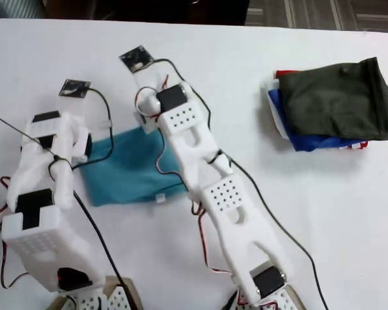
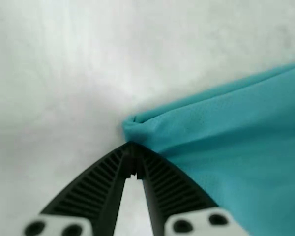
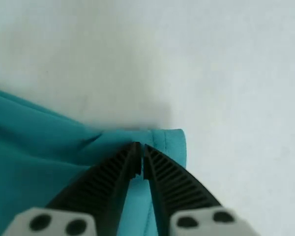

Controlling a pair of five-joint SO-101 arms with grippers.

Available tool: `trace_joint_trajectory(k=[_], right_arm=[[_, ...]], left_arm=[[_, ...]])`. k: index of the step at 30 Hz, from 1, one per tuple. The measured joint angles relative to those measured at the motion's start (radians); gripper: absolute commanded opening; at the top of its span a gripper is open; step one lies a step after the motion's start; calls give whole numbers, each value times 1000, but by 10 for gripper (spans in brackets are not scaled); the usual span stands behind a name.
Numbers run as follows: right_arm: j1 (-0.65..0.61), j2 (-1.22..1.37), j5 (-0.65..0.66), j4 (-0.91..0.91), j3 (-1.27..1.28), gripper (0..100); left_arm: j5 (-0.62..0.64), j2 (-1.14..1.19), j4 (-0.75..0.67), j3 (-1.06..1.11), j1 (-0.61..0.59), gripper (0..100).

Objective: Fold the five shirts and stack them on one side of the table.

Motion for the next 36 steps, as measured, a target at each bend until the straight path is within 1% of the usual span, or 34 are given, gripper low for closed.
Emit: trace_joint_trajectory(k=[5,10,18,20,23,30,32,34,36], right_arm=[[48,68,0,-21,2,20],[100,75,0,37,2,20],[121,75,0,89,-3,20],[117,77,0,109,-37,20],[117,66,0,141,-95,20],[124,-61,0,180,-95,20],[117,-81,0,181,-95,20],[103,-84,0,181,-95,20],[83,-84,-11,181,-95,20]], left_arm=[[0,0,0,0,0,28],[0,0,0,0,2,28],[0,-2,2,0,2,28],[0,-20,26,2,2,30],[0,-84,74,2,0,30],[0,-353,232,26,0,30],[-5,-422,255,84,-2,30],[-43,-485,252,181,8,30],[-84,-543,210,304,28,30]])
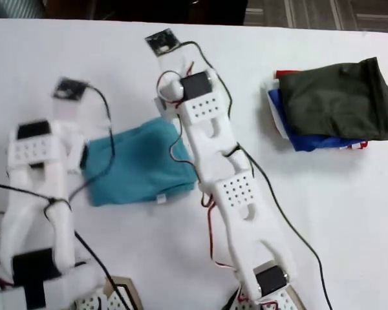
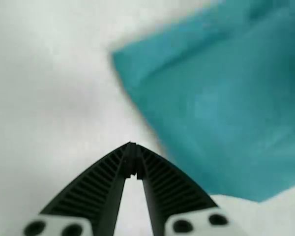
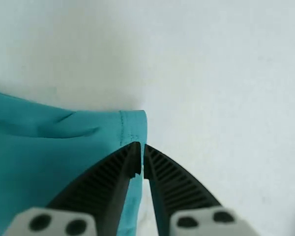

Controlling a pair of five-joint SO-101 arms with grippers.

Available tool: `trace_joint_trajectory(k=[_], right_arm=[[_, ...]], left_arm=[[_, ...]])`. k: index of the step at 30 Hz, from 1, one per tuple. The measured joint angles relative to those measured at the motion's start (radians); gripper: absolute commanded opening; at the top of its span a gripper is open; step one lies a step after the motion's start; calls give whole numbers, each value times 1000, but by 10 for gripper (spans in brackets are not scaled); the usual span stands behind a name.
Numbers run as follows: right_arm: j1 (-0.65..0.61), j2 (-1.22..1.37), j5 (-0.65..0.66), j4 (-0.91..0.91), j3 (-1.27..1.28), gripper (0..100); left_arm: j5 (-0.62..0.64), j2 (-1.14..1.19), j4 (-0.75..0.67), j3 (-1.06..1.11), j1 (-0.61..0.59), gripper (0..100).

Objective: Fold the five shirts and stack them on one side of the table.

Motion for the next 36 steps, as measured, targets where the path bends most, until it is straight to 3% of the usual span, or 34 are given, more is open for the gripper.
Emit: trace_joint_trajectory(k=[6,14,29,36], right_arm=[[-46,44,-58,-26,0,20],[-52,218,-60,-80,-5,20],[58,195,-60,-28,-15,20],[31,11,-60,5,-15,20]], left_arm=[[-77,-121,-207,336,29,28],[-126,-146,-272,502,64,28],[-161,-150,-222,497,68,28],[-161,-150,-37,255,34,28]])
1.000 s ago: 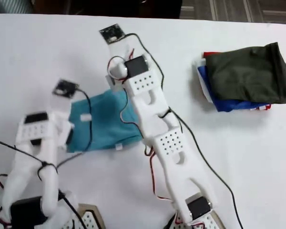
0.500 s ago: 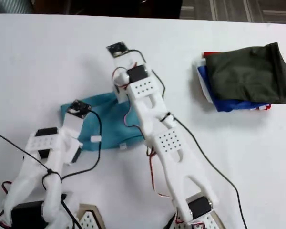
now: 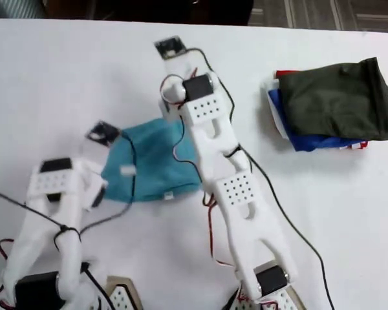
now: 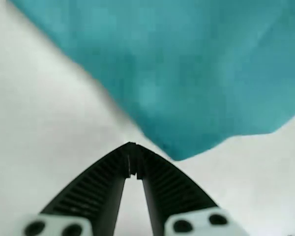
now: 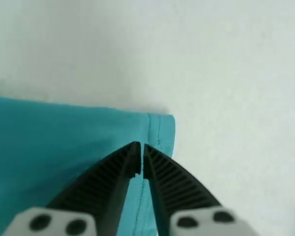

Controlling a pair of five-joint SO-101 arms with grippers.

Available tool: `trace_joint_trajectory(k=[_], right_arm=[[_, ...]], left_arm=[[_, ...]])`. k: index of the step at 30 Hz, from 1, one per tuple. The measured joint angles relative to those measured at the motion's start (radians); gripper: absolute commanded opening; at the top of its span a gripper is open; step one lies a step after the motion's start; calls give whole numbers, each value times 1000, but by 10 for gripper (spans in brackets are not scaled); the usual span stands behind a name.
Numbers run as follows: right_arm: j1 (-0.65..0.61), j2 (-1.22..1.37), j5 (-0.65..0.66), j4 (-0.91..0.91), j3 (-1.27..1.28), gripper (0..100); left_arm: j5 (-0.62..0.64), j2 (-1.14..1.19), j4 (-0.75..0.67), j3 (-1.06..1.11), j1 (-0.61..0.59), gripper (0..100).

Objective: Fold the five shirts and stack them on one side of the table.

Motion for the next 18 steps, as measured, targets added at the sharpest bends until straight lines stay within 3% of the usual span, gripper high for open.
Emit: trace_joint_trajectory(k=[4,10,18], right_arm=[[6,-74,0,0,0,20],[2,-87,0,3,0,20],[5,-87,0,3,0,20]], left_arm=[[0,0,107,-178,-44,28],[71,0,127,-244,-46,28],[130,0,-91,-40,160,28]])
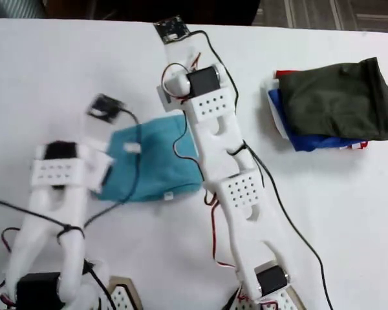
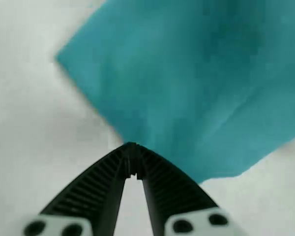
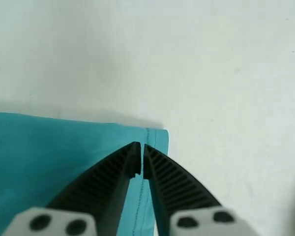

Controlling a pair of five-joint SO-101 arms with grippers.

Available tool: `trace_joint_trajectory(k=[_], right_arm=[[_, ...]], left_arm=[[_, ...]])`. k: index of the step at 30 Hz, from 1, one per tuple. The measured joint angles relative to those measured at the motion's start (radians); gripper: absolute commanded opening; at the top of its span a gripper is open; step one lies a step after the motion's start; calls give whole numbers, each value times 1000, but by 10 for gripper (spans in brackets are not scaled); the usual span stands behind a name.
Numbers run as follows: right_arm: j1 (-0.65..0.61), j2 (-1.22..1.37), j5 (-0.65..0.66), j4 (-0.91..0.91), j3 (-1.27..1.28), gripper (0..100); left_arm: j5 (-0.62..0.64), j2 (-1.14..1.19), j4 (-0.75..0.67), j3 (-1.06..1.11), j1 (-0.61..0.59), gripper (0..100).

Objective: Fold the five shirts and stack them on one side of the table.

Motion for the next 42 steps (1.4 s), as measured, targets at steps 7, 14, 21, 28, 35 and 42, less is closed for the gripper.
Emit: trace_joint_trajectory(k=[7,14,21,28,35,42], right_arm=[[60,0,0,0,14,20],[91,-77,0,0,239,19],[18,-367,0,-2,687,19],[-46,-540,0,-180,1125,19],[-57,-744,0,-423,1600,19],[-52,-891,2,-687,2008,19]], left_arm=[[-60,0,-137,195,14,28],[-117,-2,-126,201,-130,28],[-100,0,3,-8,-157,28],[-61,98,-152,-120,-155,28],[37,462,-209,-324,-147,27],[49,677,-147,-480,-146,27]])
